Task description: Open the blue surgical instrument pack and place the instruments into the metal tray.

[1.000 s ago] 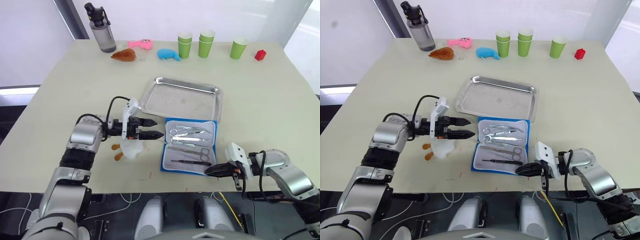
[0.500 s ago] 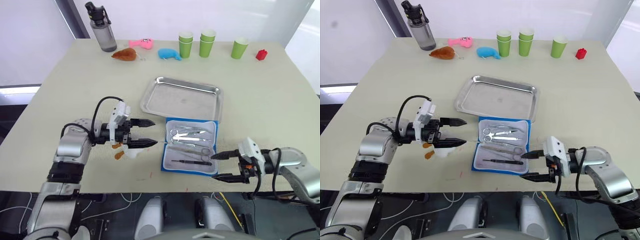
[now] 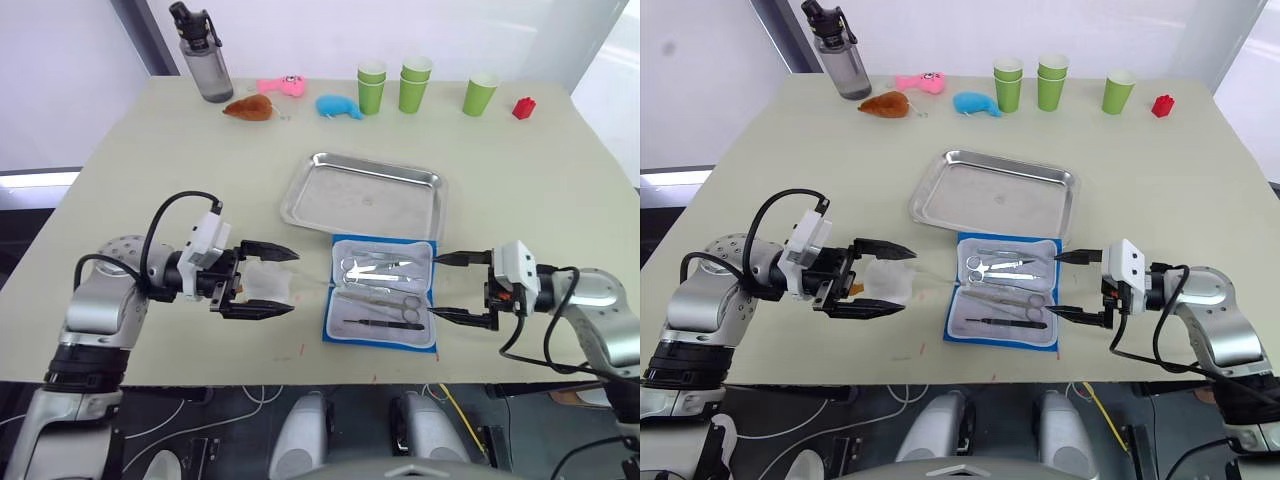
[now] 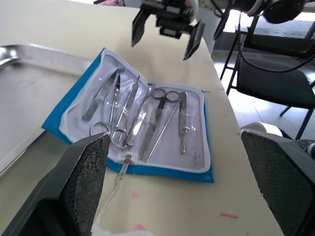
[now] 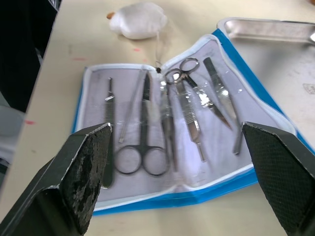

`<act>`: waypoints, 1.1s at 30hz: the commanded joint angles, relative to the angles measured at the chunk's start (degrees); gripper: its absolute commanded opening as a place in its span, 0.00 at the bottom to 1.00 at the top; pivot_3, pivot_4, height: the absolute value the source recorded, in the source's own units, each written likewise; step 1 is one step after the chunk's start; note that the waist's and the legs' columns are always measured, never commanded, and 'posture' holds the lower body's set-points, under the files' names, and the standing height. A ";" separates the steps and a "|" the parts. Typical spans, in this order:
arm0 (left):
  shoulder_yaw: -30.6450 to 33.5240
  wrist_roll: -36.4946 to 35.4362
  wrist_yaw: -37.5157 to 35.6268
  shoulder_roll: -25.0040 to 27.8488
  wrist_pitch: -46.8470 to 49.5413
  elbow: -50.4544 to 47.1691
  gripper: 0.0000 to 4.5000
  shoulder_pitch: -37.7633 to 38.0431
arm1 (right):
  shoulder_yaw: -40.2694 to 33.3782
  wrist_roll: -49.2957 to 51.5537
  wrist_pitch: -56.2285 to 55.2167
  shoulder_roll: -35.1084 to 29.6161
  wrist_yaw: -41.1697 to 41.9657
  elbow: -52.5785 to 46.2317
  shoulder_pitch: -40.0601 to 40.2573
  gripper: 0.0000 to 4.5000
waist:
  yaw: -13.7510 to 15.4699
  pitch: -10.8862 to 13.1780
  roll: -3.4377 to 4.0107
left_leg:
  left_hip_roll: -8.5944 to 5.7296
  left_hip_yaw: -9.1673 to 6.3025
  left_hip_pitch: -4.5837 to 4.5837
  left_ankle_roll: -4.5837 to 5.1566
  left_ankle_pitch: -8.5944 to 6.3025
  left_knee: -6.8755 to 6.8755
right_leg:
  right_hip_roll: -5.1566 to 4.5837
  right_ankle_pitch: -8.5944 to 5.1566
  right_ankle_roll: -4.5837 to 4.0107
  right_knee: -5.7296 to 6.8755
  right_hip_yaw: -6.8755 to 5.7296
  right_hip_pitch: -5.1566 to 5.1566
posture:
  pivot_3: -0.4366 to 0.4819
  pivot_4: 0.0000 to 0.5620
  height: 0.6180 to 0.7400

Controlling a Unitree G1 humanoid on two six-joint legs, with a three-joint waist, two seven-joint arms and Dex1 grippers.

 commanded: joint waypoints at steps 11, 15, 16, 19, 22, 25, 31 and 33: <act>1.10 -4.04 -0.32 0.87 2.45 -5.53 1.00 0.74 | 4.25 -4.24 -4.95 3.74 1.48 9.98 -6.32 0.98 | -0.03 0.02 0.02 | 0.00 0.10 -0.05 0.00 0.00 -0.03 | 0.01 0.00 0.00 0.02 0.07 -0.10 | 0.48 0.27 0.95; 1.30 -4.51 -0.24 1.01 3.04 -6.42 1.00 1.60 | 4.97 -4.97 -5.25 3.77 1.82 11.09 -5.57 0.98 | -0.06 0.02 0.02 | 0.01 0.11 -0.05 0.00 0.00 -0.06 | 0.01 0.00 0.00 0.02 0.08 -0.11 | 0.48 0.27 0.95; 1.29 -4.63 -0.16 1.06 3.16 -6.59 1.00 1.75 | 5.21 -5.28 -5.33 3.95 1.69 11.61 -5.64 0.98 | -0.06 0.03 0.03 | 0.01 0.11 -0.05 0.00 0.00 -0.06 | 0.01 0.00 0.00 0.03 0.08 -0.12 | 0.48 0.27 0.95; 1.20 -4.93 0.03 1.13 3.47 -6.88 1.00 1.98 | 6.28 -6.88 -6.03 4.35 1.27 13.41 -5.92 0.98 | -0.07 0.03 0.03 | 0.01 0.13 -0.04 0.00 0.00 -0.05 | 0.01 0.00 0.00 0.03 0.10 -0.12 | 0.48 0.27 0.95; 1.04 -5.06 0.24 1.04 3.62 -7.00 1.00 2.10 | 7.48 -9.11 -6.81 5.11 0.41 16.06 -6.11 0.98 | -0.09 0.02 0.03 | 0.01 0.14 -0.03 0.00 0.00 -0.06 | 0.02 0.00 0.00 0.04 0.11 -0.12 | 0.48 0.27 0.95; 0.92 -5.14 0.39 0.88 3.72 -7.02 1.00 2.17 | 8.50 -10.76 -7.19 5.62 -0.01 18.21 -6.14 0.98 | -0.18 0.02 0.02 | 0.02 0.17 0.01 0.00 0.00 -0.05 | 0.03 0.00 0.00 0.05 0.13 -0.11 | 0.48 0.27 0.95; 0.87 -5.43 0.62 0.56 3.83 -7.09 1.00 2.96 | 9.85 -11.29 -5.51 5.40 0.89 19.13 -5.64 0.98 | -0.24 0.00 -0.01 | 0.03 0.19 0.15 0.00 0.00 -0.05 | 0.04 0.01 -0.01 0.08 0.17 -0.05 | 0.48 0.27 0.95; 0.86 -5.27 0.42 0.48 3.44 -6.84 1.00 3.46 | 10.28 -11.78 -5.30 5.41 0.72 19.55 -5.63 0.98 | -0.22 0.00 -0.01 | 0.03 0.19 0.17 0.00 0.00 -0.05 | 0.05 0.01 -0.01 0.07 0.18 -0.02 | 0.48 0.27 0.95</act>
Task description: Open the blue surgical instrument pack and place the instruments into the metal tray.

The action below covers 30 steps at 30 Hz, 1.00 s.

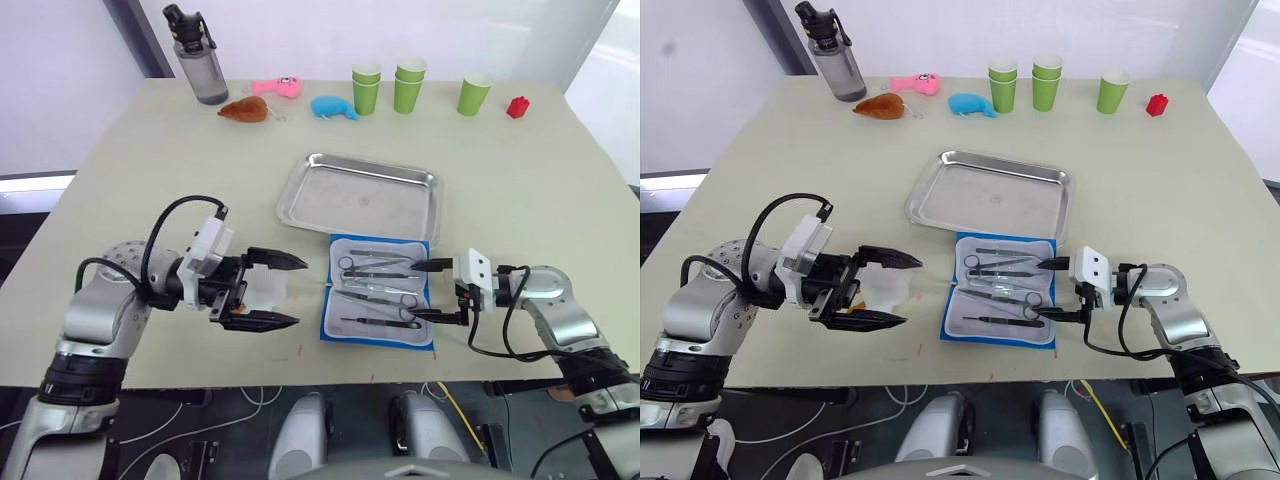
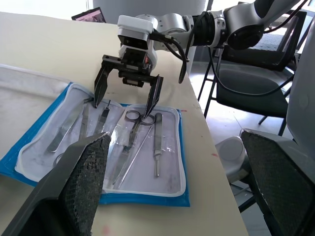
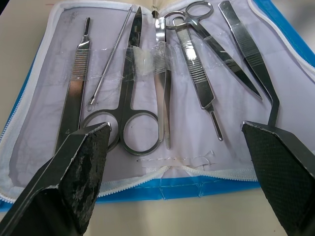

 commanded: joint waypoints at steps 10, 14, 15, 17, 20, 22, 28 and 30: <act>1.55 -1.31 -1.32 0.42 -1.18 -1.61 1.00 2.15 | -0.23 0.44 0.52 -0.40 0.27 -0.78 2.97 0.98 | 0.08 -0.02 -0.03 | 0.01 0.01 0.03 0.00 0.00 0.00 | 0.00 0.00 0.00 -0.01 0.01 0.02 | 0.48 0.27 0.95; 1.48 -1.34 -1.60 0.29 -1.56 -1.56 1.00 2.54 | -0.64 0.97 0.25 -0.76 0.38 -2.05 3.69 0.98 | 0.10 -0.02 -0.03 | 0.00 0.02 -0.01 0.00 0.00 0.00 | -0.01 0.00 0.00 -0.03 0.02 0.01 | 0.48 0.27 0.95; 1.44 -1.33 -1.63 0.25 -1.65 -1.53 1.00 2.58 | -0.79 1.26 0.20 -0.74 0.37 -2.36 3.79 0.98 | 0.10 -0.02 -0.03 | 0.00 0.02 -0.01 0.00 0.00 0.00 | -0.01 0.00 0.00 -0.03 0.02 0.01 | 0.48 0.27 0.95; 1.22 -0.82 -1.51 -0.27 -2.62 -1.02 1.00 2.58 | -1.27 1.71 -0.16 -0.75 0.10 -2.78 3.91 0.98 | 0.10 -0.01 -0.02 | 0.00 0.01 -0.01 0.00 0.00 0.00 | -0.01 0.00 0.00 -0.02 0.01 0.01 | 0.48 0.27 0.95; 0.16 2.93 1.16 -2.95 -7.31 3.26 1.00 0.83 | -1.28 1.44 -0.53 -1.14 0.03 -2.50 3.78 0.98 | 0.10 -0.01 -0.02 | 0.00 0.01 -0.01 0.00 0.00 0.00 | -0.01 0.00 0.00 -0.02 0.01 0.01 | 0.48 0.27 0.95; -0.74 4.33 0.71 -3.08 -8.63 5.03 1.00 0.42 | -1.11 1.23 -0.64 -1.22 0.11 -2.34 3.61 0.98 | 0.10 -0.01 -0.01 | 0.00 0.02 -0.01 0.00 0.00 0.00 | -0.01 0.00 0.00 -0.03 0.01 0.00 | 0.48 0.27 0.95; -1.87 5.04 -1.31 -4.35 -10.90 6.90 1.00 -0.72 | -2.18 2.83 -0.67 -1.68 0.65 -3.32 3.70 0.98 | 0.17 0.01 -0.03 | 0.00 0.03 -0.03 0.00 0.00 0.00 | 0.00 0.00 0.00 -0.03 0.02 -0.01 | 0.48 0.27 0.95; -1.85 4.68 -1.64 -4.44 -10.85 6.63 1.00 -0.62 | -3.19 3.95 -0.33 -1.70 0.33 -4.36 4.13 0.98 | 0.17 0.01 -0.03 | 0.00 0.03 -0.05 0.00 0.00 0.00 | -0.01 0.00 0.00 -0.04 0.01 -0.01 | 0.48 0.27 0.95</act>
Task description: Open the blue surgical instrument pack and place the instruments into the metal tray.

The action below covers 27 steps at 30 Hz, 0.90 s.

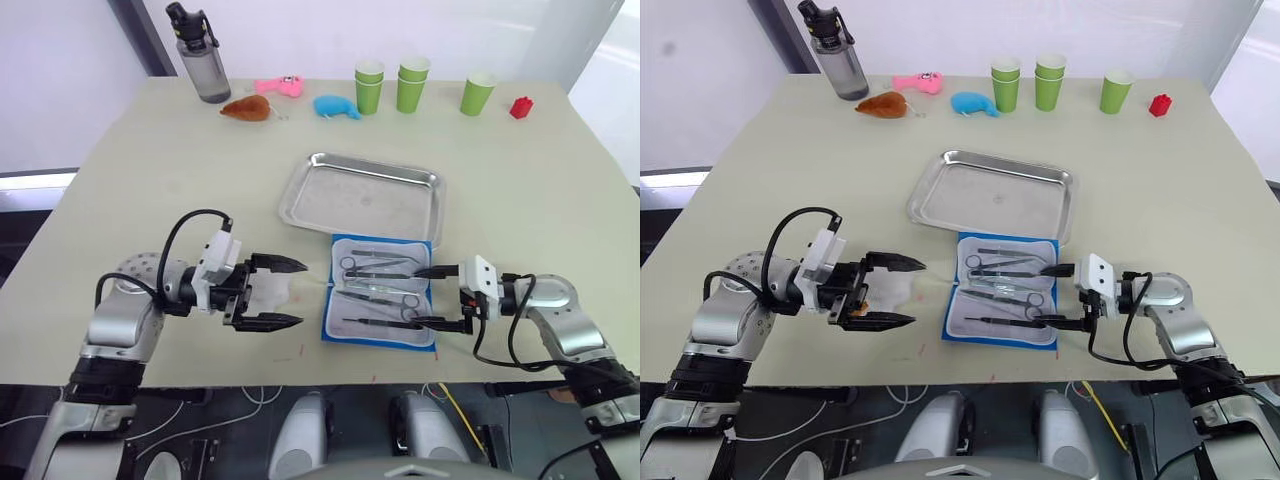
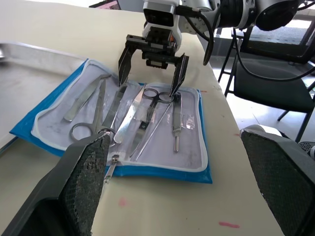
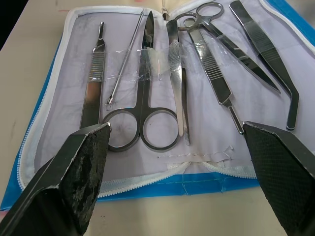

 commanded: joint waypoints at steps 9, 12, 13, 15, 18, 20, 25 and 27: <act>1.15 -3.31 -4.15 2.35 0.78 -2.91 1.00 -0.79 | -9.17 10.62 10.70 -3.66 -2.89 -12.98 5.51 0.98 | 0.07 0.03 0.03 | 0.01 -0.07 -0.14 0.00 0.00 0.00 | -0.01 0.00 0.00 0.01 -0.04 -0.10 | 0.48 0.27 0.95; 1.60 -5.23 -4.44 4.03 1.01 -3.92 1.00 -1.11 | -10.18 11.84 16.02 -5.49 -4.23 -16.06 7.42 0.98 | 0.06 0.04 0.03 | 0.01 -0.07 -0.16 0.00 0.00 0.00 | -0.02 0.00 0.00 0.01 -0.04 -0.11 | 0.48 0.27 0.95; 1.63 -5.81 -4.45 4.62 1.04 -4.29 1.00 -1.07 | -10.39 12.21 18.33 -6.05 -4.96 -16.79 7.82 0.98 | 0.06 0.04 0.03 | 0.01 -0.06 -0.17 0.00 0.00 -0.01 | -0.03 0.00 0.00 0.00 -0.04 -0.12 | 0.48 0.27 0.95; 1.69 -6.78 -4.45 5.65 1.30 -5.14 1.00 -0.93 | -10.51 12.76 23.68 -7.09 -7.03 -17.69 7.99 0.98 | 0.06 0.05 0.04 | 0.01 -0.06 -0.17 0.00 0.00 -0.01 | -0.03 0.00 0.00 0.00 -0.03 -0.13 | 0.48 0.27 0.95; 1.71 -7.39 -4.45 6.20 1.65 -5.96 1.00 -0.98 | -10.15 13.93 30.66 -7.23 -9.68 -18.21 6.97 0.98 | 0.04 0.06 0.04 | 0.01 -0.03 -0.17 0.00 0.00 -0.01 | -0.03 0.00 0.00 0.01 -0.01 -0.14 | 0.48 0.27 0.95; 1.71 -7.55 -4.30 6.14 2.00 -6.40 1.00 -1.22 | -9.98 14.46 34.86 -6.13 -12.47 -17.97 5.58 0.98 | 0.01 0.06 0.04 | 0.01 -0.01 -0.17 0.00 0.00 -0.01 | -0.03 -0.01 0.00 0.01 -0.01 -0.15 | 0.48 0.27 0.95; 1.01 -7.07 -3.42 5.84 2.19 -6.82 1.00 -2.22 | -9.38 15.08 40.78 -3.10 -16.67 -16.66 2.53 0.98 | -0.05 0.06 0.04 | 0.01 0.00 -0.19 0.00 0.00 -0.01 | 0.01 -0.01 0.00 0.02 0.01 -0.19 | 0.48 0.27 0.95; 0.74 -6.77 -3.07 5.59 2.29 -6.77 1.00 -2.71 | -8.69 14.91 41.21 -1.92 -16.89 -16.05 1.42 0.87 | 0.05 0.06 0.04 | 0.00 0.00 -0.23 0.00 0.00 -0.02 | 0.01 -0.01 0.00 0.00 0.00 -0.20 | 0.48 0.27 0.95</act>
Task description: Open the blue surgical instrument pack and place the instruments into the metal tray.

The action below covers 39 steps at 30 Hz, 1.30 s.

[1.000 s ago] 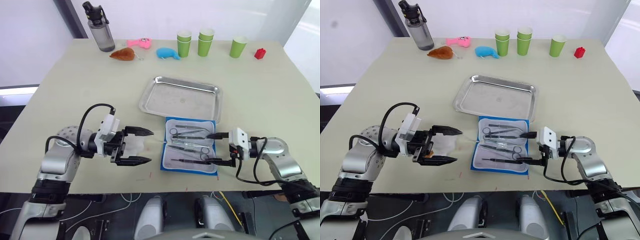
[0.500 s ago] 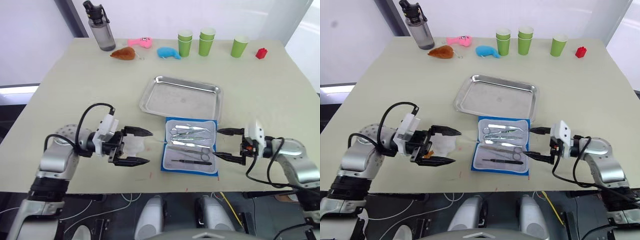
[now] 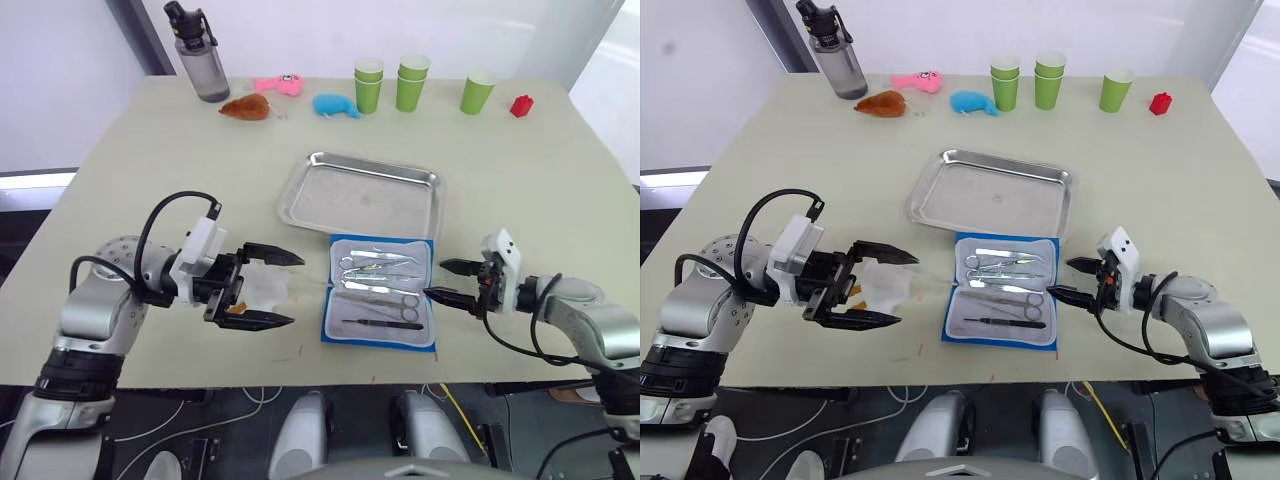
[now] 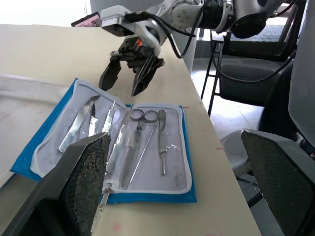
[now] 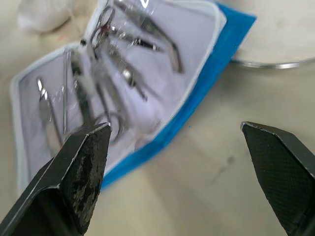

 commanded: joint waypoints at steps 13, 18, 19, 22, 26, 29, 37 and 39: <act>0.36 -0.52 -0.36 -0.35 1.31 -2.72 1.00 -1.37 | 1.09 3.10 6.06 1.88 1.69 -1.94 -2.07 0.01 | -0.12 0.01 -0.01 | 0.00 0.01 -0.06 0.01 0.00 -0.05 | 0.01 0.00 0.01 0.01 0.01 -0.08 | 0.48 0.27 0.95; 0.58 -0.59 -0.19 -0.38 1.79 -3.23 1.00 -1.16 | 2.06 4.54 9.19 1.38 2.96 -3.85 -1.75 0.01 | -0.14 0.01 -0.01 | 0.00 0.01 -0.06 0.01 0.00 -0.05 | 0.01 0.00 0.01 0.00 0.01 -0.09 | 0.48 0.27 0.95; 0.61 -0.58 -0.15 -0.39 1.88 -3.30 1.00 -1.14 | 2.30 4.64 9.69 1.27 3.08 -4.23 -1.59 0.01 | -0.13 0.01 -0.01 | 0.00 0.00 -0.06 0.01 0.00 -0.06 | 0.01 0.00 0.01 0.00 0.01 -0.09 | 0.48 0.27 0.95; 0.74 -0.69 -0.03 -0.38 2.15 -3.58 1.00 -0.98 | 2.86 4.83 10.48 1.04 3.15 -4.97 -1.17 0.01 | -0.10 0.01 -0.01 | 0.00 0.01 -0.07 0.01 0.00 -0.06 | 0.01 0.00 0.01 0.00 0.02 -0.10 | 0.48 0.27 0.95; 0.88 -0.76 0.16 -0.31 2.42 -3.86 1.00 -0.73 | 3.30 4.57 11.04 0.18 3.87 -4.69 -1.12 0.01 | -0.10 0.01 -0.01 | 0.00 0.02 -0.07 0.01 0.00 -0.06 | 0.01 0.00 0.01 0.00 0.03 -0.10 | 0.48 0.27 0.95; 1.06 -0.68 0.16 -0.21 2.50 -3.91 1.00 -0.52 | 2.87 5.30 11.61 -1.18 5.50 -4.24 -1.17 0.01 | -0.07 0.01 -0.01 | 0.00 0.02 -0.07 0.01 0.00 -0.06 | 0.01 0.00 0.01 -0.01 0.03 -0.10 | 0.48 0.27 0.95; 1.22 -0.55 -0.05 -0.09 2.43 -3.84 1.00 -0.08 | 3.44 1.37 9.17 -3.99 6.33 1.43 -4.14 0.01 | 0.02 0.01 -0.02 | -0.01 0.03 -0.08 0.01 0.00 -0.06 | 0.00 0.00 0.01 -0.01 0.03 -0.10 | 0.48 0.27 0.95; 1.22 -0.52 -0.05 -0.12 2.39 -3.77 1.00 -0.05 | 3.79 0.26 8.04 -3.83 6.23 2.90 -5.12 0.01 | -0.01 0.01 -0.02 | -0.01 0.04 -0.08 0.01 0.00 -0.06 | 0.00 0.00 0.01 -0.01 0.03 -0.10 | 0.48 0.27 0.95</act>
